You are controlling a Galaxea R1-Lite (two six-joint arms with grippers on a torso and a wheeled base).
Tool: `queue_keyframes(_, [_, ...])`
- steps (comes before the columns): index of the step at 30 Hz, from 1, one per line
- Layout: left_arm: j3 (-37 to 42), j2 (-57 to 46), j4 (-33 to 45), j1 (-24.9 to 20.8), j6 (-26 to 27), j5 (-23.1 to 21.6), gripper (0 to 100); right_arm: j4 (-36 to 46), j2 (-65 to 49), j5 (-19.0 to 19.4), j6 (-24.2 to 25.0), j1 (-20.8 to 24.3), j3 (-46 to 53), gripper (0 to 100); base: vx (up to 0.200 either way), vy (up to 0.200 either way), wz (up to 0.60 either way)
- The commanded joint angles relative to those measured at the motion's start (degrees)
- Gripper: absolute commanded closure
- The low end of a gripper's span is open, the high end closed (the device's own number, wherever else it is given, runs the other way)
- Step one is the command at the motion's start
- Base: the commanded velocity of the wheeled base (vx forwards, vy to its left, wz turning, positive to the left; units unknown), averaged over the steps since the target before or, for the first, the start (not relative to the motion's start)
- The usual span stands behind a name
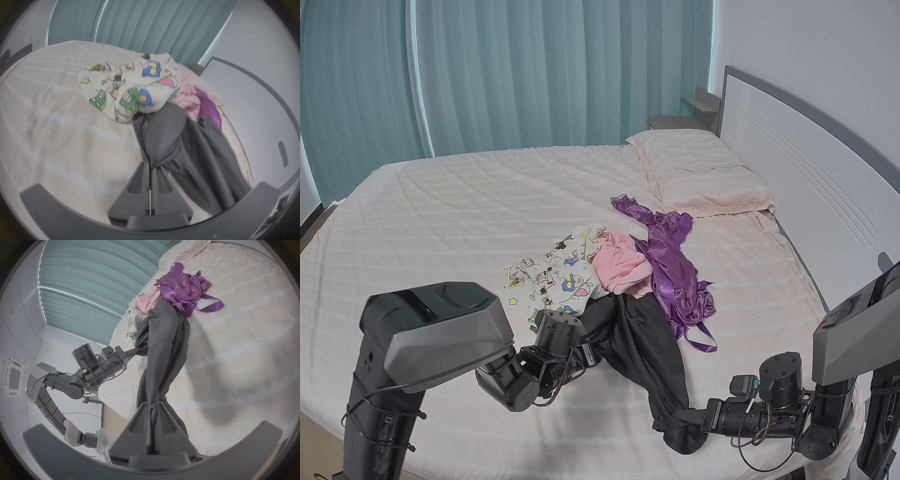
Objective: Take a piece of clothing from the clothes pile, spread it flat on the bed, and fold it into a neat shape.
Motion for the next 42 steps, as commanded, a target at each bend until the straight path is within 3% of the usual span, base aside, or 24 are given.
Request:
queue_keyframes(1, [6.3,-11.1,-0.2,0.1,-2.9,-0.1,100,-1.0,-2.5,0.0,0.1,0.0,0.1,100,0.0,0.0,0.0])
queue_keyframes(5, [14.1,-23.6,-1.5,0.1,-6.9,0.2,100,-0.9,-10.5,0.0,0.0,0.0,0.7,100,0.0,0.0,0.0])
queue_keyframes(12, [27.1,-41.3,-10.9,0.1,-7.2,1.6,100,-0.8,-30.0,0.2,-0.1,-2.0,-0.8,100,0.0,0.0,0.0])
queue_keyframes(18, [30.8,-52.1,-13.3,-0.1,-7.1,3.1,100,-0.7,-40.5,0.4,-0.1,-3.0,-7.5,100,0.0,0.0,0.0])
queue_keyframes(24, [32.2,-53.8,-13.9,-0.4,-6.5,6.4,100,-0.7,-40.7,0.5,-0.4,-2.5,-8.2,100,0.0,0.0,0.0])
queue_keyframes(32, [34.2,-53.2,-13.8,-0.9,-6.9,5.7,100,-0.8,-34.8,0.3,0.0,-2.4,-5.8,100,0.0,0.0,0.0])
queue_keyframes(42, [41.8,-52.8,-13.9,-6.3,-7.1,5.7,100,-0.8,-30.9,-0.1,0.0,-2.4,-3.0,100,0.0,0.0,0.0])
